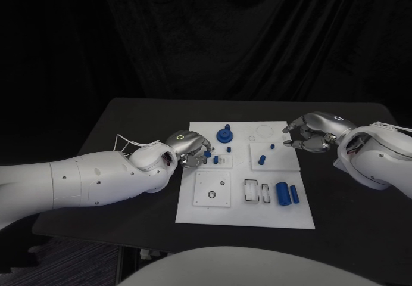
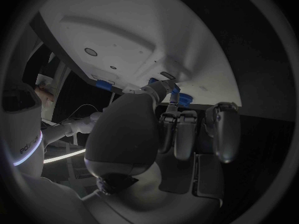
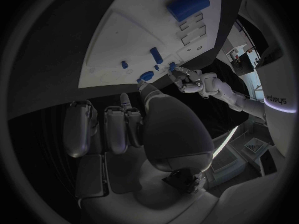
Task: Assemble the parts on the task board
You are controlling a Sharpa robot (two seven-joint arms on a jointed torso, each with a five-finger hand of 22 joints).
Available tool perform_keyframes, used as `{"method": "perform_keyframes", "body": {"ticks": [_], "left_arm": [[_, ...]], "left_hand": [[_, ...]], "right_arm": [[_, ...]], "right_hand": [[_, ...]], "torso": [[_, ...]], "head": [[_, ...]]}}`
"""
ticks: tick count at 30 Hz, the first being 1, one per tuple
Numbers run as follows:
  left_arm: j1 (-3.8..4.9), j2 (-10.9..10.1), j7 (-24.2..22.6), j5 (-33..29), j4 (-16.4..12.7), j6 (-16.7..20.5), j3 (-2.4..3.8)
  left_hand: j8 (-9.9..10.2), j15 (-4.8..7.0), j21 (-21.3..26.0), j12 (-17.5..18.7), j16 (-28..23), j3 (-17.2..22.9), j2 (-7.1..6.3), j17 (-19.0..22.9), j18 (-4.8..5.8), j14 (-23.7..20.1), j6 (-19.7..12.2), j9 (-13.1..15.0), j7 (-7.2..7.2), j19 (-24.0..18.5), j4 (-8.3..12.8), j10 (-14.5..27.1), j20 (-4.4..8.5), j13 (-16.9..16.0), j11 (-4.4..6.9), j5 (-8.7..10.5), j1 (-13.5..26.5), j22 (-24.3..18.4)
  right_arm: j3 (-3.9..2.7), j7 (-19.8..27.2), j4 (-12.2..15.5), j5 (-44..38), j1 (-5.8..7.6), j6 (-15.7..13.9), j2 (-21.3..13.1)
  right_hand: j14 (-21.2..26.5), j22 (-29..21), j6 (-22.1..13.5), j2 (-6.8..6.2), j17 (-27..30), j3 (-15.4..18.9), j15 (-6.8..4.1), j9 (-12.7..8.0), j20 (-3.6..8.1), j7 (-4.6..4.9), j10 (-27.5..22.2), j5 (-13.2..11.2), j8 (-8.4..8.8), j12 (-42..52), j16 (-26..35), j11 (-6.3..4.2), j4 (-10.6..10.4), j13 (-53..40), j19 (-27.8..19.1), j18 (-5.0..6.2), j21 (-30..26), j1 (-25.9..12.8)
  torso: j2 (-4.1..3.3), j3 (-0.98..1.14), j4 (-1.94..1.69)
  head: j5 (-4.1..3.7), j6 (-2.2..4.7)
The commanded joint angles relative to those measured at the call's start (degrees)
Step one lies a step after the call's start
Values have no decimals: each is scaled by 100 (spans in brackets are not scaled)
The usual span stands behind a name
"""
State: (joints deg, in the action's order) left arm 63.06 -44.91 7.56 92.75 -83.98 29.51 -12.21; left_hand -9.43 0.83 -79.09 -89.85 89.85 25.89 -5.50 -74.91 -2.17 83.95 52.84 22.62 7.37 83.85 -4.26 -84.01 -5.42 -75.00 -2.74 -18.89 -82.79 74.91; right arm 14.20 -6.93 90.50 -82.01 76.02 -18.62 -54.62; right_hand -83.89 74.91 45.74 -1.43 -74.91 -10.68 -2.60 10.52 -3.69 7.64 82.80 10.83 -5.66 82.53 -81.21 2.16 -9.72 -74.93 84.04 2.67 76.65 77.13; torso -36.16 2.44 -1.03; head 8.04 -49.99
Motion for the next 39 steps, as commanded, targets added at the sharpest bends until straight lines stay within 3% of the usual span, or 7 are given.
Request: {"method": "perform_keyframes", "body": {"ticks": [1, 9, 17, 24, 25, 28, 39], "left_arm": [[-7, -55, -448, -92, -25, 640, 4], [-7, -184, -1302, -927, -61, 1210, 4], [-6, -293, -2336, -2600, -104, 1146, 4], [-6, -302, -3121, -4168, -108, 688, 4], [-6, -299, -3208, -4279, -110, 647, 4], [-6, -278, -3381, -4483, -120, 540, 4], [-7, -168, -3564, -4643, -83, 387, 3]], "left_hand": [[-14, 27, -36, -15, 15, 58, 25, -1509, -21, 605, 56, 8, -14, 190, -9, -599, 36, -1500, 40, 53, 111, 1196], [-41, 36, -89, -15, 15, 68, 16, -1509, -9, 605, 124, 22, -32, 210, -37, -599, 41, -1500, 53, 112, 160, 1212], [-42, 39, -77, -15, 15, 40, 19, -1509, -11, 605, 133, 29, -40, 200, -103, -599, 44, -1500, 59, 103, 219, 1210], [11, 9, 29, -15, 15, -77, 49, -1509, -31, 605, 26, 24, -6, 129, -185, -599, 22, -1500, 28, -198, 220, 1181], [9, 8, 32, -15, 15, -81, 52, -1509, -32, 605, 29, 26, -7, 128, -187, -599, 22, -1500, 28, -202, 218, 1181], [-14, 7, 48, -15, 15, -110, 73, -1509, -36, 605, 59, 40, -14, 116, -187, -599, 19, -1500, 32, -230, 196, 1176], [-24, 9, 49, -15, 15, -131, 87, -1509, -37, 605, 61, 50, -17, 111, -170, -599, 19, -1500, 35, -257, 153, 1176]], "right_arm": [[-3, 9, -1, -13, -18, 27, -9], [-3, 115, 16, -13, -36, -8, -5], [-3, 449, 104, 100, -58, -123, -12], [-3, 1046, 226, 267, -108, -158, 24], [-3, 1135, 249, 278, -125, -177, 38], [-3, 1332, 310, 298, -183, -210, 106], [-4, 1447, 302, 313, -291, -95, 483]], "right_hand": [[-335, 1101, 28, 51, -160, -13, 46, -12, -31, 4, -34, 40, 33, -23, 24, -10, -16, -459, 97, 39, -19, -7], [-335, 1100, 30, 53, -158, -15, 47, -13, -32, 5, -32, 41, 33, -22, 25, -11, -16, -461, 95, 40, -23, -6], [-337, 1107, 111, 73, -169, -36, 49, -13, -34, -2, -16, 53, 2, -4, 17, -8, -4, -483, 104, 34, 0, 20], [-340, 1124, 262, 81, -187, -300, 34, -73, -22, -6, -11, 873, 2, 17, 1, -25, 171, -506, 119, 25, 42, 273], [-339, 1129, 273, 71, -195, -420, 20, -98, -13, -6, -9, 1085, 21, 24, -5, -43, 253, -516, 123, 22, 57, 375], [-345, 1139, 352, 43, -228, -530, 10, -115, -4, -19, -3, 1173, 11, 35, -28, -61, 310, -527, 132, 16, 88, 422], [-346, 1140, 357, 10, -235, -602, -2, -138, 8, -24, -3, 1218, 32, 36, -35, -71, 354, -527, 132, 15, 92, 446]], "torso": [[-2, -3, -4], [2, -8, -12], [-2, -7, -6], [-3, -3, -4], [-3, -4, -6], [-5, -3, -7], [-13, -7, -6]], "head": [[10, -1], [24, -1], [41, -1], [31, -1], [29, -1], [24, -1], [26, -1]]}}
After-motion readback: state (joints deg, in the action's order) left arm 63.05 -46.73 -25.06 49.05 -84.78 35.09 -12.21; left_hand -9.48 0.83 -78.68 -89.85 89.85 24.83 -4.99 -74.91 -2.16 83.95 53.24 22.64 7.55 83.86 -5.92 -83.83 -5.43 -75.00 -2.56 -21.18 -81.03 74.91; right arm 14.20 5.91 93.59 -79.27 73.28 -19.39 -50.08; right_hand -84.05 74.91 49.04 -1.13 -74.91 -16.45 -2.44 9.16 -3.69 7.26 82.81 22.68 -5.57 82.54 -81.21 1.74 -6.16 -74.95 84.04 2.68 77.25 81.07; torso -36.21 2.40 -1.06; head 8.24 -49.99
